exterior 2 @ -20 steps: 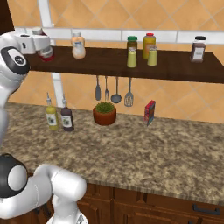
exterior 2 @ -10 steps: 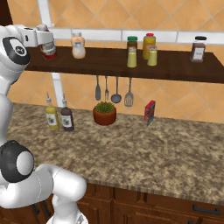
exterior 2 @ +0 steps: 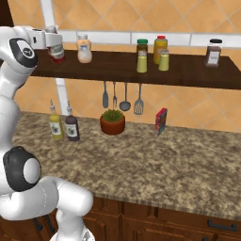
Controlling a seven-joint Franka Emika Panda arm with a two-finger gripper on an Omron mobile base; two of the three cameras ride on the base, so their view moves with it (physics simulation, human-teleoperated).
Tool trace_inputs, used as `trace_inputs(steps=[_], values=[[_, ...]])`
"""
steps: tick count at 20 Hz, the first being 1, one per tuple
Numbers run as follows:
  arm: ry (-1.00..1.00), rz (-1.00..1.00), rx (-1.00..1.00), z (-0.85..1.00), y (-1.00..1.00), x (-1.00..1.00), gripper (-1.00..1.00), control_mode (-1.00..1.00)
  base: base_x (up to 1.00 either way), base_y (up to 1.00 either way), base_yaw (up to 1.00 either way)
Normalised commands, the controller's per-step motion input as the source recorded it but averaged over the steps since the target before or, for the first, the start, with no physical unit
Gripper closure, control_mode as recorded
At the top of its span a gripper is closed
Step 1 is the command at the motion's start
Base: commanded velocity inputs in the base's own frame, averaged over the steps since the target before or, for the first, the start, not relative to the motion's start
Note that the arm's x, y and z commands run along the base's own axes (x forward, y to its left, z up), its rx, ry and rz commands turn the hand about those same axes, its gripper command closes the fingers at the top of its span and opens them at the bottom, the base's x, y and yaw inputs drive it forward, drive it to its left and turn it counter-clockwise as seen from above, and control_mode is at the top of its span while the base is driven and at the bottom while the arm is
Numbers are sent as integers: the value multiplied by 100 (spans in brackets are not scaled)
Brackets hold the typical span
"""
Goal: Put the shaker and condiment bottle from the counter next to their counterparts in the cabinet.
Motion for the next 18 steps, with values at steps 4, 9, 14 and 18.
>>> trace_inputs(steps=[4,9,14,18], values=[[4,0,0,-19,0,10,100,-100,0,0,0],[0,0,0,-1,-11,26,100,-100,0,0,0],[0,0,0,0,-12,25,100,-100,0,0,0],[0,0,0,-3,0,19,100,-100,0,0,0]])
